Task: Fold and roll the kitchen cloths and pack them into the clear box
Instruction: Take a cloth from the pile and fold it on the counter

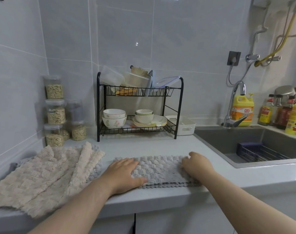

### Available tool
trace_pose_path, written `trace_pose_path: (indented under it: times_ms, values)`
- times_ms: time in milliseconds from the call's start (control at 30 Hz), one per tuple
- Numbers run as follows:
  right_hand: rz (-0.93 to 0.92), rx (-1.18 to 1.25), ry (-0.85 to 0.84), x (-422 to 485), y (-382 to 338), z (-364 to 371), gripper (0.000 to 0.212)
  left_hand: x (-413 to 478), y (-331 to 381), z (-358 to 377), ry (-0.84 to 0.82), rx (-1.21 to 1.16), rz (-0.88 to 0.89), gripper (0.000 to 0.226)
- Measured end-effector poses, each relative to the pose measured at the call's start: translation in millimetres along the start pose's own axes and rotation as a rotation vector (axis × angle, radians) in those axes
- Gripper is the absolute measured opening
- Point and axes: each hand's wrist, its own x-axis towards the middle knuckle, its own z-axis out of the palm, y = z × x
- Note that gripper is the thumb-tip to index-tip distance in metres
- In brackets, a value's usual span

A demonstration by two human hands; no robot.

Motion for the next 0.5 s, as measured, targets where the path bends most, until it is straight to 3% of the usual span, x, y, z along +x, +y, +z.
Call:
trace_pose_path:
  times_ms: [67, 200, 300, 500]
  values:
    - [0.090, -0.039, -0.019, 7, 4, -2, 0.013, 0, 0, 2, 0.006, 0.004, 0.001, 0.090]
    - [0.277, 0.320, -0.157, 22, -4, -14, 0.017, 1, -2, 4, 0.024, -0.006, 0.006, 0.091]
    - [0.380, 0.438, -0.274, 24, -5, -25, 0.014, 2, -3, 7, 0.036, -0.007, 0.002, 0.092]
    - [0.281, 0.554, -0.330, 27, 3, -26, 0.008, 3, -4, 8, 0.055, -0.007, 0.009, 0.092]
